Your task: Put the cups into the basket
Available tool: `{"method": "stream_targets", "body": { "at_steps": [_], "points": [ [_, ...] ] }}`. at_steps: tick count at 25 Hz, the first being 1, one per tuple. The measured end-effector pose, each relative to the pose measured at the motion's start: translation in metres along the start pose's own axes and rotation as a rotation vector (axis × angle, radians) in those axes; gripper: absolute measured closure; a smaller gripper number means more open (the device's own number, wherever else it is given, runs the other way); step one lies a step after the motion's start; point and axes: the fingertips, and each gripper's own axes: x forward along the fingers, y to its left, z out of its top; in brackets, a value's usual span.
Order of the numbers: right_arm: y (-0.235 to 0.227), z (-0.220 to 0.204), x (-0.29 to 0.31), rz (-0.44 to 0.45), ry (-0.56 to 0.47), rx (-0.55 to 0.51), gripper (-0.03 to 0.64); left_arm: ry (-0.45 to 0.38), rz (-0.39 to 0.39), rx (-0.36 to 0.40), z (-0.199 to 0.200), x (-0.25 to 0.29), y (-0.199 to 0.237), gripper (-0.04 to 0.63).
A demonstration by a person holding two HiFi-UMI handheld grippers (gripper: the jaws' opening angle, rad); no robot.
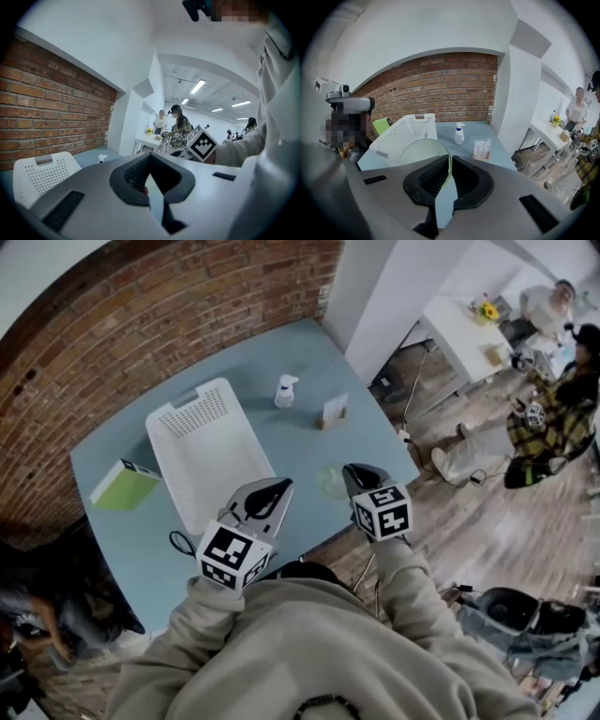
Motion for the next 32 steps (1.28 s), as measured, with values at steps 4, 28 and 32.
{"method": "stream_targets", "body": {
  "at_steps": [4, 28, 32],
  "points": [
    [0.016, 0.016, 0.008, 0.048, -0.003, -0.031, 0.581, -0.006, 0.051, -0.023, -0.001, -0.015, 0.014, 0.6],
    [0.217, 0.114, 0.084, 0.419, -0.071, -0.306, 0.581, -0.106, 0.482, -0.174, -0.039, -0.176, 0.116, 0.599],
    [0.224, 0.113, 0.092, 0.423, -0.052, -0.321, 0.581, -0.1, 0.448, -0.176, -0.041, -0.168, 0.117, 0.599]
  ]
}}
